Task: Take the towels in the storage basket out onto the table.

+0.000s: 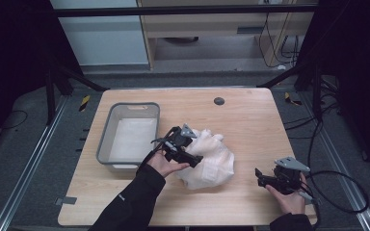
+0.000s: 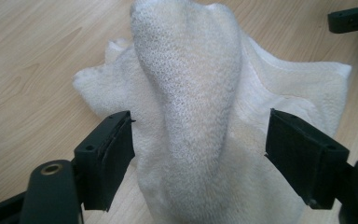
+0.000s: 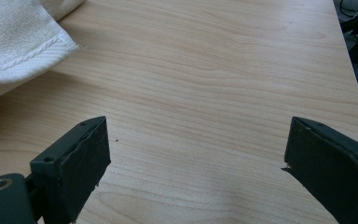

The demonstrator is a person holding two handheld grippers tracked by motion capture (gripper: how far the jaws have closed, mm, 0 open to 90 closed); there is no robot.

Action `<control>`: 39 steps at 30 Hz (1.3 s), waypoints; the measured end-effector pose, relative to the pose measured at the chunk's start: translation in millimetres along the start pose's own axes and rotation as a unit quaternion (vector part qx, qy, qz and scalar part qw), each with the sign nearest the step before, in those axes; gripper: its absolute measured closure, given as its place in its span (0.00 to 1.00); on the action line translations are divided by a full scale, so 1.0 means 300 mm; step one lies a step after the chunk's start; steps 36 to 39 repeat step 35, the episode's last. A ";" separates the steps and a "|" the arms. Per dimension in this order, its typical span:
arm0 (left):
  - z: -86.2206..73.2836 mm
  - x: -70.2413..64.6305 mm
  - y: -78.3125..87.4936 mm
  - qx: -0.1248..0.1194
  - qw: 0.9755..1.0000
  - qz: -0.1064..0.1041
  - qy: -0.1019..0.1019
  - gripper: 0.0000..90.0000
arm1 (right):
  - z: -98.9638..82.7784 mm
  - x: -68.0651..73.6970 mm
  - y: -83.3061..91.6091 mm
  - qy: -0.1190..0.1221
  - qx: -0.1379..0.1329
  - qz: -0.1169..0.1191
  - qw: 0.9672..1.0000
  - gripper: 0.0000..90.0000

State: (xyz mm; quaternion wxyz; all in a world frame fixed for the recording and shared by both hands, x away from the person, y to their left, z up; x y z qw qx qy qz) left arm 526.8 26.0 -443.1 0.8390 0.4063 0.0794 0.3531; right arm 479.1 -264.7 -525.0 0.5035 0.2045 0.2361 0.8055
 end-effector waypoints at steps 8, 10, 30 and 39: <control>-0.023 0.015 0.060 -0.013 1.000 0.009 0.006 0.21 | 0.000 0.001 0.002 -0.003 0.000 0.001 1.000 0.07; -0.032 0.019 0.080 -0.021 1.000 0.010 0.013 0.21 | 0.000 0.001 0.002 -0.003 0.000 0.001 1.000 0.07; -0.245 0.128 0.253 -0.087 0.989 0.069 0.097 0.20 | 0.000 0.005 0.004 -0.003 -0.003 0.003 1.000 0.07; -0.306 0.149 0.280 -0.092 0.986 0.080 0.114 0.20 | 0.001 0.005 0.004 -0.002 -0.004 0.004 1.000 0.06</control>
Point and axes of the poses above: each handheld gripper's, and its own axes: y roughly backward along the jaws, z roughly out of its top, x roughly to its left, the point moved 7 cm from there along -y, roughly forward along the jaws, and after that the axes turned 12 degrees about z, right-handed, at the moved point
